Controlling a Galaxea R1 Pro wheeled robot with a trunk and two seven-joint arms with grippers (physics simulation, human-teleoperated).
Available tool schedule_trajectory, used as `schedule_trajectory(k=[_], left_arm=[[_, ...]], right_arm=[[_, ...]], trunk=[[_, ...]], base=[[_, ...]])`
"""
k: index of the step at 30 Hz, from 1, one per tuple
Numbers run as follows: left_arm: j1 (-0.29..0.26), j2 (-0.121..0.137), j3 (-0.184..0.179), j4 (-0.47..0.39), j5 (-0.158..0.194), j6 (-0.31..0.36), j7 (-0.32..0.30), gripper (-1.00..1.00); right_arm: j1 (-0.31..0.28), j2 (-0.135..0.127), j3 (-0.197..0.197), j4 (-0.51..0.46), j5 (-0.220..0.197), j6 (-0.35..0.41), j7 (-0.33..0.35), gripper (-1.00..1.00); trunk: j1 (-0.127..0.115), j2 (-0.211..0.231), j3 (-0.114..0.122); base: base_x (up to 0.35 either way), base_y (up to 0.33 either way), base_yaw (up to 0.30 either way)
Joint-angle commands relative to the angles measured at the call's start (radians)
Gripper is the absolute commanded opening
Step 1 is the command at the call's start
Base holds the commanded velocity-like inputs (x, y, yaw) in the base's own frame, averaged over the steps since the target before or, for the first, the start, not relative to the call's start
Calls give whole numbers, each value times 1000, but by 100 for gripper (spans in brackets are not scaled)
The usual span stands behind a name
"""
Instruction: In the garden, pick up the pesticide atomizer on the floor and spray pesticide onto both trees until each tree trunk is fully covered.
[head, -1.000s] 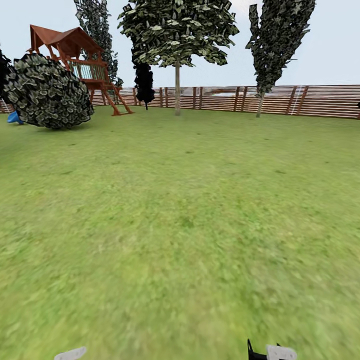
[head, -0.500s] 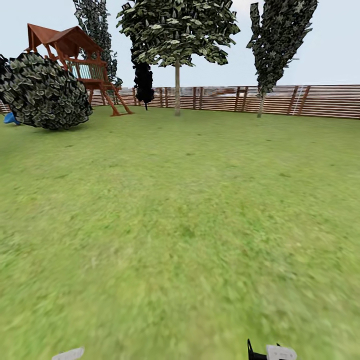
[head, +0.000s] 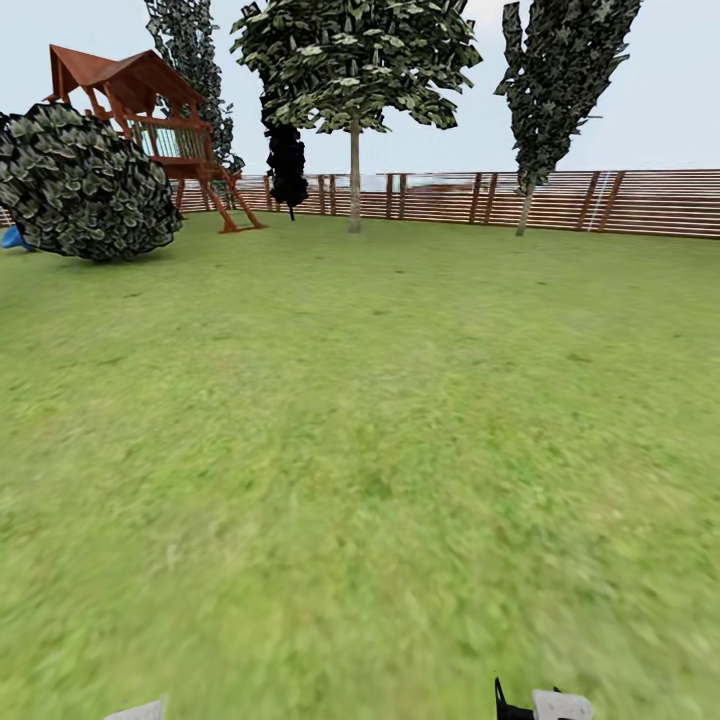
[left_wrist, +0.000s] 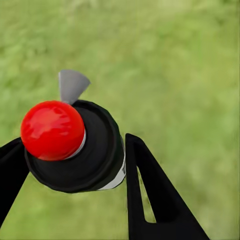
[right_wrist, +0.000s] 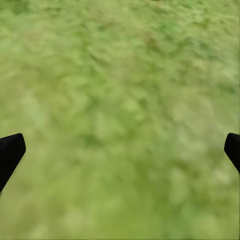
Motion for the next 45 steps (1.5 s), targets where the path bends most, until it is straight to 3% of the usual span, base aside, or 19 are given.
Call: schedule_trajectory(k=[1,45], left_arm=[[-1,0,-9,1,4,-3,3,-100],[0,-1,-9,1,4,-3,3,-100]], right_arm=[[-1,0,-3,2,11,-2,-9,100],[0,0,-2,2,11,-2,-10,100]], trunk=[[0,0,-1],[0,0,-1]], base=[[338,0,0],[338,0,0]])
